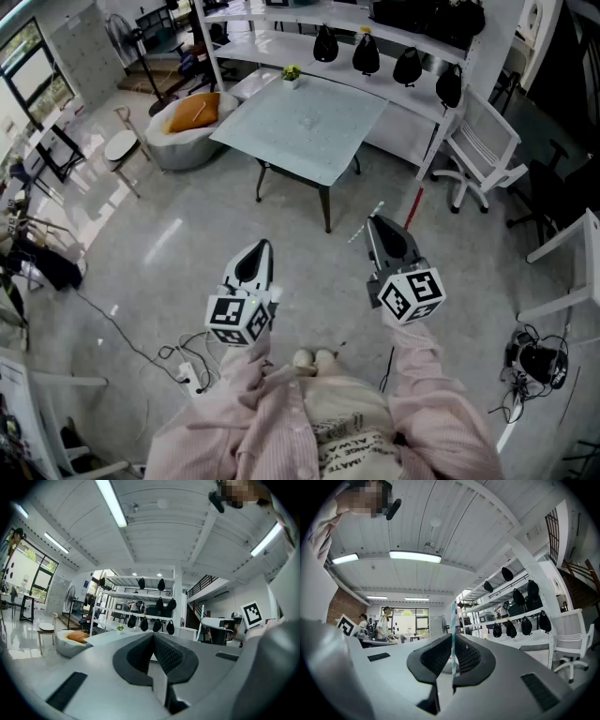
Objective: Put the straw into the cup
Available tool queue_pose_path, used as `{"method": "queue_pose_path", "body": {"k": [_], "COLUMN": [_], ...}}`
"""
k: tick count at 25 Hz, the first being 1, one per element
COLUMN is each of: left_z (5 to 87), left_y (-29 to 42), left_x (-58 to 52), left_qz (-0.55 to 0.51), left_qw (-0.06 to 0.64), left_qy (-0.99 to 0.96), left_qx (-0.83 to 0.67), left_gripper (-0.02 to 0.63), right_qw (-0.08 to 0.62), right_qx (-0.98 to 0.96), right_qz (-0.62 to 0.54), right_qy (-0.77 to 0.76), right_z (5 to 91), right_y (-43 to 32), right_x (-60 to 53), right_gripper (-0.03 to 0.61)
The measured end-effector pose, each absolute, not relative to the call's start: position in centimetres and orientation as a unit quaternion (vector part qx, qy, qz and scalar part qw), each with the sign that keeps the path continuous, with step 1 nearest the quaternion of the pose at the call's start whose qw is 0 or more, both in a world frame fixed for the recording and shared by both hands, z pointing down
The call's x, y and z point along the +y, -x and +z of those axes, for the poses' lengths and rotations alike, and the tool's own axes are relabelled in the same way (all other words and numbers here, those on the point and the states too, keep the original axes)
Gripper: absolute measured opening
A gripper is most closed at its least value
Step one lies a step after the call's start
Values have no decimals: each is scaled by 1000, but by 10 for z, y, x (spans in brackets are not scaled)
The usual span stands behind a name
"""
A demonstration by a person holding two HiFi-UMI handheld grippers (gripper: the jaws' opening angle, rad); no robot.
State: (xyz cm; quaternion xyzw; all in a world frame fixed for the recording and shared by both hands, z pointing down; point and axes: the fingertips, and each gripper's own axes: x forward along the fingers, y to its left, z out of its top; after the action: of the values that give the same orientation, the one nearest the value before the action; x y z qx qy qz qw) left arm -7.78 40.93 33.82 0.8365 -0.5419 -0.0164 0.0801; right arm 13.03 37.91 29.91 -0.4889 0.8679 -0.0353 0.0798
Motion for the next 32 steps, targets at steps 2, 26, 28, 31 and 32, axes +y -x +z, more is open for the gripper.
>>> {"method": "queue_pose_path", "body": {"k": [2, 26, 28, 31, 32], "left_z": [340, 354, 354, 354, 354], "left_y": [77, 60, 58, 56, 56], "left_x": [410, 388, 378, 360, 353], "left_qz": [-16, -23, -24, -24, -25], "left_qw": [81, 88, 88, 88, 88], "left_qy": [-836, -824, -825, -827, -827], "left_qx": [-542, -559, -557, -555, -555], "left_gripper": [-3, -3, -3, -3, -3], "right_qw": [80, 98, 98, 99, 98], "right_qx": [868, 870, 871, 871, 872], "right_qz": [-36, -36, -36, -37, -37], "right_qy": [489, 482, 481, 479, 479], "right_z": [301, 305, 306, 307, 308], "right_y": [-132, -157, -157, -157, -156], "right_x": [379, 350, 341, 324, 318], "right_gripper": [18, 18, 18, 18, 18]}}
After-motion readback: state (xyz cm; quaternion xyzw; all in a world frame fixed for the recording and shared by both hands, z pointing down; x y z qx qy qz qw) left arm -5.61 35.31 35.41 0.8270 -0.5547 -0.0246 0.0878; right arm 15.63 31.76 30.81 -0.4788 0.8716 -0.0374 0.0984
